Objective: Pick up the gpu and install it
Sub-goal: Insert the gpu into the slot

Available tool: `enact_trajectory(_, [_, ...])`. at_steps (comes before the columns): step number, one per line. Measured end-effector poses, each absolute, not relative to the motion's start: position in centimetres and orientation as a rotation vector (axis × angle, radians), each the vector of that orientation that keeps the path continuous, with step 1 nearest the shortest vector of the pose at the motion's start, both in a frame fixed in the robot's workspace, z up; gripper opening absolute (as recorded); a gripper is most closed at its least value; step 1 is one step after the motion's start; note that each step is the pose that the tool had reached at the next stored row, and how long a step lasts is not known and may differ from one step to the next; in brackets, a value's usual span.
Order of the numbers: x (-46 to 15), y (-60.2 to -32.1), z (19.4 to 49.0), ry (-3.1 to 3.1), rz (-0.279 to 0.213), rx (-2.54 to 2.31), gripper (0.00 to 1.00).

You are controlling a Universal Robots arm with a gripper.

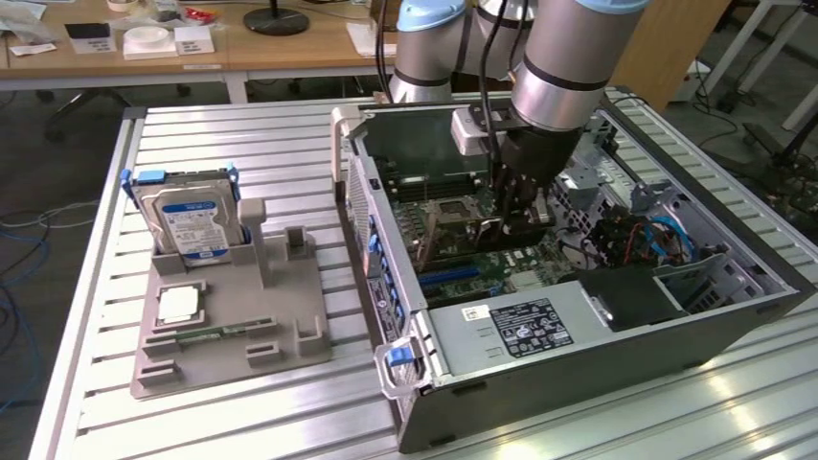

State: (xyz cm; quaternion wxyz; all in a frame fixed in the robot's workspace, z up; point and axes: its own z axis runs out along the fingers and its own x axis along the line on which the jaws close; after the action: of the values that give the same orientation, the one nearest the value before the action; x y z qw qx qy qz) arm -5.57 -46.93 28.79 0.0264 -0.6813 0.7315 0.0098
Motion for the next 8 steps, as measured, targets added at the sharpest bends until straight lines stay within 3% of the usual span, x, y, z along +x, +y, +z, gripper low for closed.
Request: enact_trajectory(8, [-5.68, -46.88, 28.79, 2.260, 0.030, -2.105, 0.27])
